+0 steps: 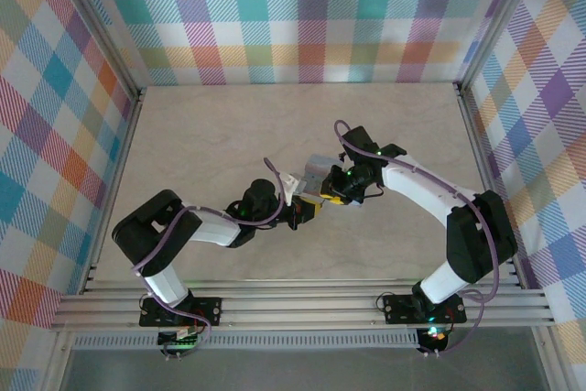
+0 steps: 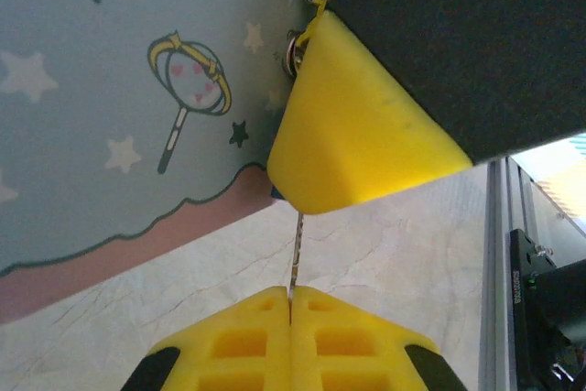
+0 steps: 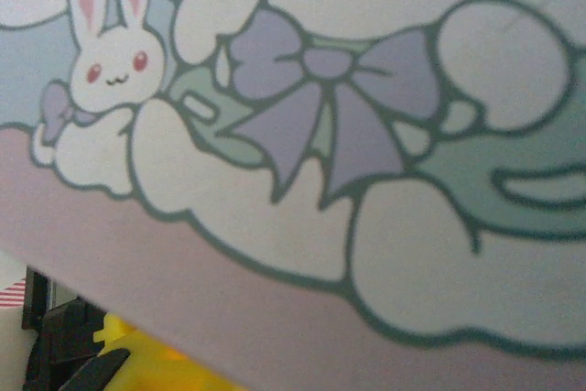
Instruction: Unlock a padlock with a key
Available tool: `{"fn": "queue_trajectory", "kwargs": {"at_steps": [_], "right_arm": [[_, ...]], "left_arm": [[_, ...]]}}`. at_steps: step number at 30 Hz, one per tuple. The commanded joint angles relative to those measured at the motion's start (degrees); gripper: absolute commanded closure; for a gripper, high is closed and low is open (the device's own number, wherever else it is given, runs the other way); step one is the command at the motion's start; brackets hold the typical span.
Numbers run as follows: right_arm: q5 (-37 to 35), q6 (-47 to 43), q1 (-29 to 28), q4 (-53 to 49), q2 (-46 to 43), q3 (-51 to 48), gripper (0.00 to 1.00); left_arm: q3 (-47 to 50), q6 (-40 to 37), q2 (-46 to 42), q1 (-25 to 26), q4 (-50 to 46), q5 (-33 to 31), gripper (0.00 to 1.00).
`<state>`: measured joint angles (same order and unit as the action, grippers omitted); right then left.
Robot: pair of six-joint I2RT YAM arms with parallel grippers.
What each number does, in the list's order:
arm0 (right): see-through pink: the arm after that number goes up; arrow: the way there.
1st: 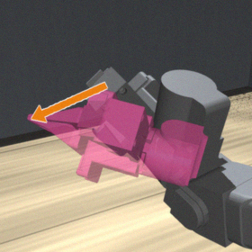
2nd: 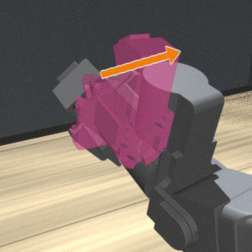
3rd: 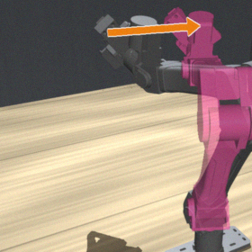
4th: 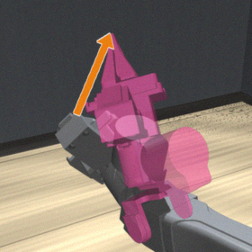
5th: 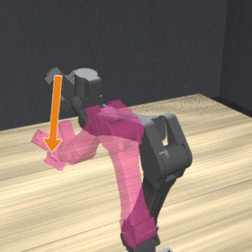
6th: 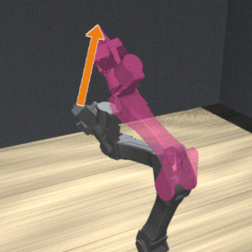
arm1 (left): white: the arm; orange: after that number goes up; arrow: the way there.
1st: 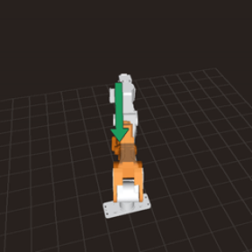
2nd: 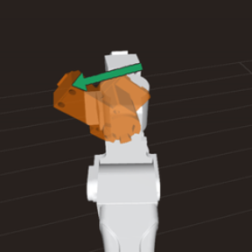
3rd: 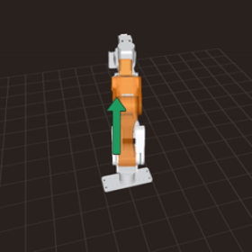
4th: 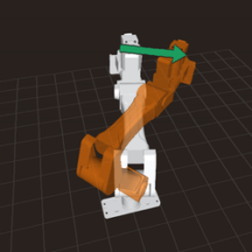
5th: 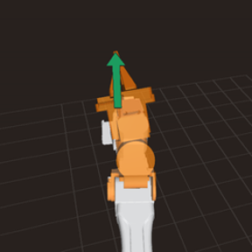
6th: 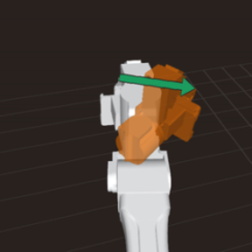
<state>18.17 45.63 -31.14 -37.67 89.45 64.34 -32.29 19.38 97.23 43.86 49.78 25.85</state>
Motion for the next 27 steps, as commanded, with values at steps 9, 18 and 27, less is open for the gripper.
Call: {"fn": "queue_trajectory", "kwargs": {"at_steps": [9,18,27], "right_arm": [[2.3,-0.3,-0.2,1.2,-0.6,-0.1,1.0],[3.7,-1.1,0.4,1.4,-0.9,-1.0,1.0],[5.2,-2.4,1.0,0.7,-0.9,-1.0,1.0]], "left_arm": [[-1.5,2.9,2.0,0.8,6.9,0.5,1.0],[0.0,3.6,1.8,0.5,9.8,0.4,1.0],[0.9,3.4,1.2,0.5,10.5,-0.1,1.0]]}}
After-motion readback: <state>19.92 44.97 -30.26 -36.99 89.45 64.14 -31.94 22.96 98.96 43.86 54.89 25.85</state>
